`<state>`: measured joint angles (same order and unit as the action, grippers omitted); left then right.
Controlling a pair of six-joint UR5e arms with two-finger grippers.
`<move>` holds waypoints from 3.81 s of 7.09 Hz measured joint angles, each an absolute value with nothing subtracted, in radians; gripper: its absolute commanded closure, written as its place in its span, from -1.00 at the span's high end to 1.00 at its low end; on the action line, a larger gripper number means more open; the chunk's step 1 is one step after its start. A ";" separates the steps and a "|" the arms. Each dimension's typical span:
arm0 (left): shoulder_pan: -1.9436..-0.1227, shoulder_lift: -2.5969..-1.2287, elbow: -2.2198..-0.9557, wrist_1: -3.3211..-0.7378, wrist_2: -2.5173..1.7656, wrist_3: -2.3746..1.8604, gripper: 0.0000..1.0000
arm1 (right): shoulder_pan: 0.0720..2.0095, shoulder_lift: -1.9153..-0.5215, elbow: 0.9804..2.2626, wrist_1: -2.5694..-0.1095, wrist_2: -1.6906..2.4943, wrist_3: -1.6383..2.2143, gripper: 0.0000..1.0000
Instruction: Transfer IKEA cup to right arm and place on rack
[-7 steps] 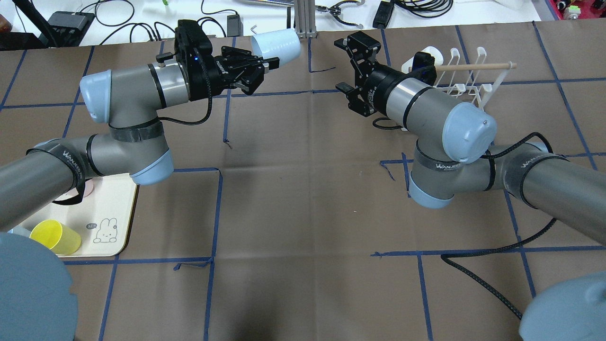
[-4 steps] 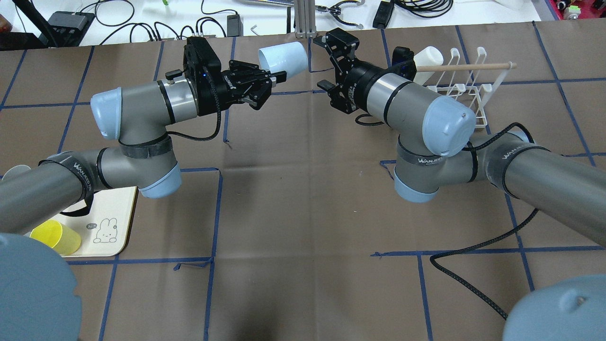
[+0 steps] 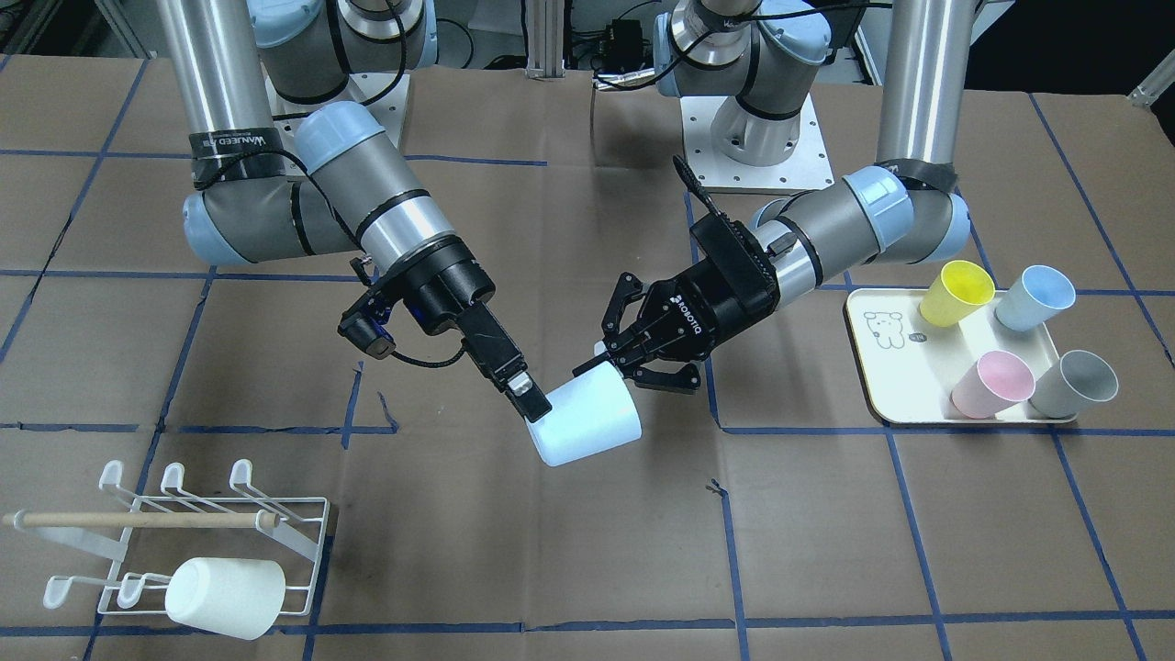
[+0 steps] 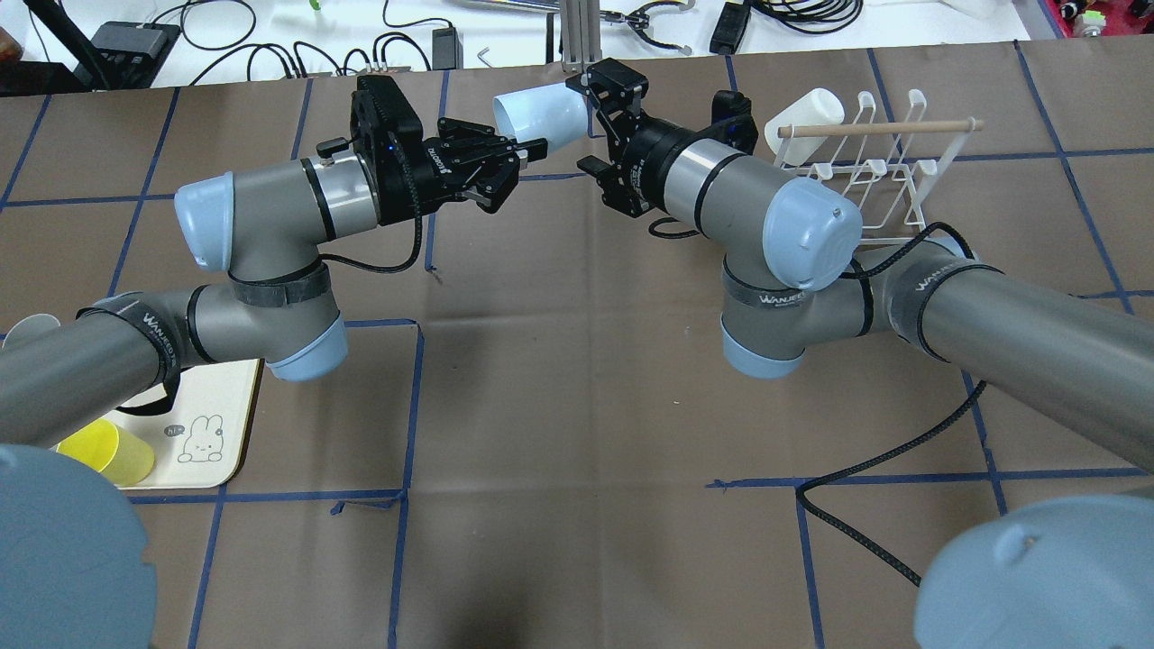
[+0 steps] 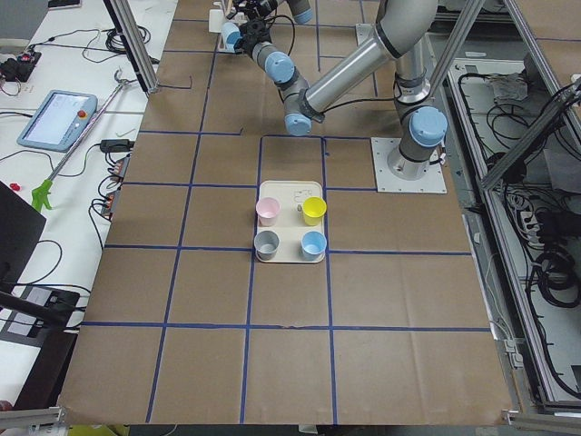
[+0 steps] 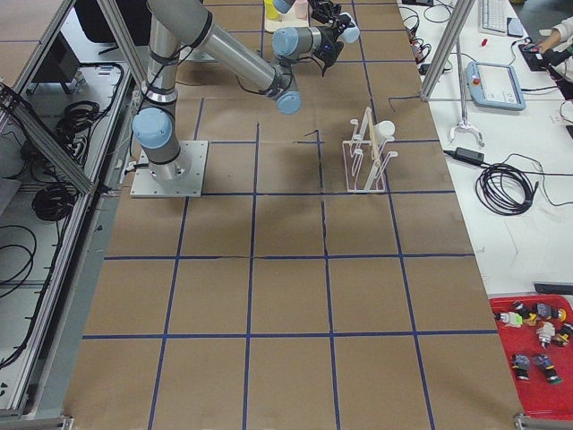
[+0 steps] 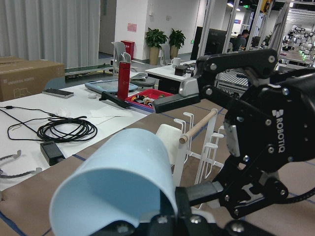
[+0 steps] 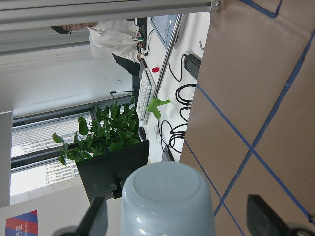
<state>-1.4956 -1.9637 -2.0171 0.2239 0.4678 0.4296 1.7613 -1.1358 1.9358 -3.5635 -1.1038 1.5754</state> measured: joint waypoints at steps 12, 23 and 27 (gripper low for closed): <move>-1.505 -1.956 -2.014 0.229 0.500 0.399 -0.67 | 1.784 -1.091 1.846 -3.498 -1.116 1.584 0.03; -1.387 -1.921 -2.036 0.272 0.547 0.357 0.99 | 1.773 -1.093 1.845 -3.494 -1.107 1.551 -0.67; -1.277 -1.949 -2.036 0.262 0.770 0.353 0.99 | 1.627 -1.091 1.842 -3.495 -1.113 1.211 -0.85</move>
<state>-1.2769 -1.9493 -2.0364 0.2624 0.7705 0.3529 1.6272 -1.0906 1.8416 -3.4947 -1.1130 1.2108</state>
